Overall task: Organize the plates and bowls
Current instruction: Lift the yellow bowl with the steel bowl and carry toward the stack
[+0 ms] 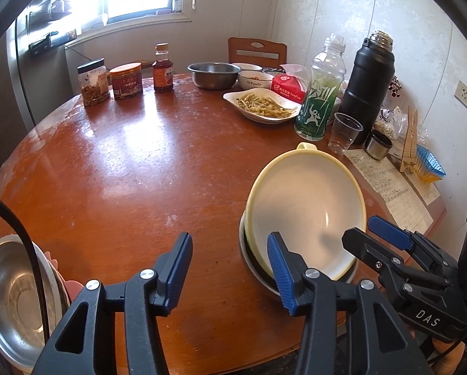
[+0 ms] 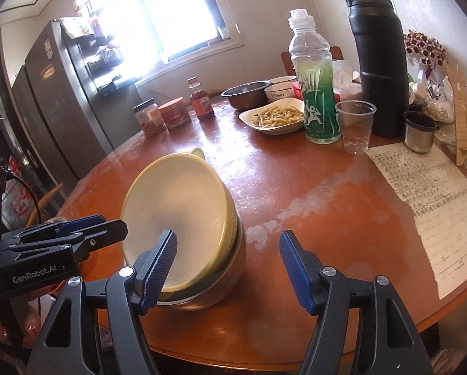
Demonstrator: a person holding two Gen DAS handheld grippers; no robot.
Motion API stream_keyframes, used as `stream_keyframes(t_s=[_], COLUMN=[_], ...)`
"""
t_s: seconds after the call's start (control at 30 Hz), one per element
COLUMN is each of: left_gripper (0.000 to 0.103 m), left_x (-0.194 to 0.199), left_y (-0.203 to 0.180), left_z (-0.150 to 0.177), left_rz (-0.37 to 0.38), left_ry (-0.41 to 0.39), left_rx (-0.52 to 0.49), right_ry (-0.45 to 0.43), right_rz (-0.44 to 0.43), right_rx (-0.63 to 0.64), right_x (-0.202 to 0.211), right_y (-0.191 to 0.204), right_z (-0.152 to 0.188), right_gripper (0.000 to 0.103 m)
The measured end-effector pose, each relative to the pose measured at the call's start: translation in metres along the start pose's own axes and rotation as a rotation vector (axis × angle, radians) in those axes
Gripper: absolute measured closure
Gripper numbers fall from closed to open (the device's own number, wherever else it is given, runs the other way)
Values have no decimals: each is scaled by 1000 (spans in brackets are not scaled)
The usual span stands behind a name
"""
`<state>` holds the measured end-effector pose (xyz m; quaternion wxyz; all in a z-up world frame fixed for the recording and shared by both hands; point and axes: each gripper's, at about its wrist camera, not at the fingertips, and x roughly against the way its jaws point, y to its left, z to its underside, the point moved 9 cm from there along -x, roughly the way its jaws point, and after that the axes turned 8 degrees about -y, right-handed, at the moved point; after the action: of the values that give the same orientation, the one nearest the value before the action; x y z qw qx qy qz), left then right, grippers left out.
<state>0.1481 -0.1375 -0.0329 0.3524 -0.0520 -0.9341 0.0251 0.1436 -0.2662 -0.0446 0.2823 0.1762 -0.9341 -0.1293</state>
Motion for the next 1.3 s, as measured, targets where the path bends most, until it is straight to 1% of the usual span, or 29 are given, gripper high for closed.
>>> stream_keyframes(t_s=[0.17, 0.27, 0.4, 0.57, 0.63, 0.67, 0.7, 0.73, 0.9, 0.97, 1.0, 1.03, 1.17, 1.3], left_gripper=[46, 42, 41, 41, 41, 41, 41, 41, 41, 45, 46, 50, 67, 67], left_x=[-5, -9, -18, -33, -37, -38, -40, -42, -50, -51, -51, -51, -51, -51], left_y=[4, 3, 0, -2, -2, -2, -2, -3, -8, -11, -13, -14, -24, -25], left_z=[0, 2, 5, 12, 13, 13, 14, 15, 19, 18, 18, 18, 17, 15], left_rz=[6, 18, 49, 35, 18, 7, 8, 15, 31, 41, 46, 54, 100, 96], left_ry=[9, 12, 36, 70, 72, 73, 77, 82, 94, 88, 86, 84, 83, 80], left_rx=[24, 39, 66, 70, 61, 55, 56, 60, 67, 69, 68, 70, 79, 91], right_ry=[31, 50, 58, 55, 52, 49, 44, 42, 28, 25, 24, 23, 14, 20], right_rz=[2, -16, -17, -28, -27, -27, -28, -27, -38, -41, -46, -49, -46, -44], right_rx=[-34, -71, -80, -88, -81, -78, -72, -65, -72, -71, -70, -71, -92, -91], right_x=[-8, -13, -17, -21, -23, -23, -23, -24, -26, -27, -28, -28, -28, -30], right_y=[-3, -5, -6, -5, -5, -5, -4, -4, -4, -3, -2, -1, -3, -4], right_z=[8, 12, 15, 17, 17, 17, 16, 16, 16, 16, 16, 16, 15, 14], right_gripper=[33, 33, 33, 33, 34, 34, 37, 41, 51, 53, 56, 59, 61, 62])
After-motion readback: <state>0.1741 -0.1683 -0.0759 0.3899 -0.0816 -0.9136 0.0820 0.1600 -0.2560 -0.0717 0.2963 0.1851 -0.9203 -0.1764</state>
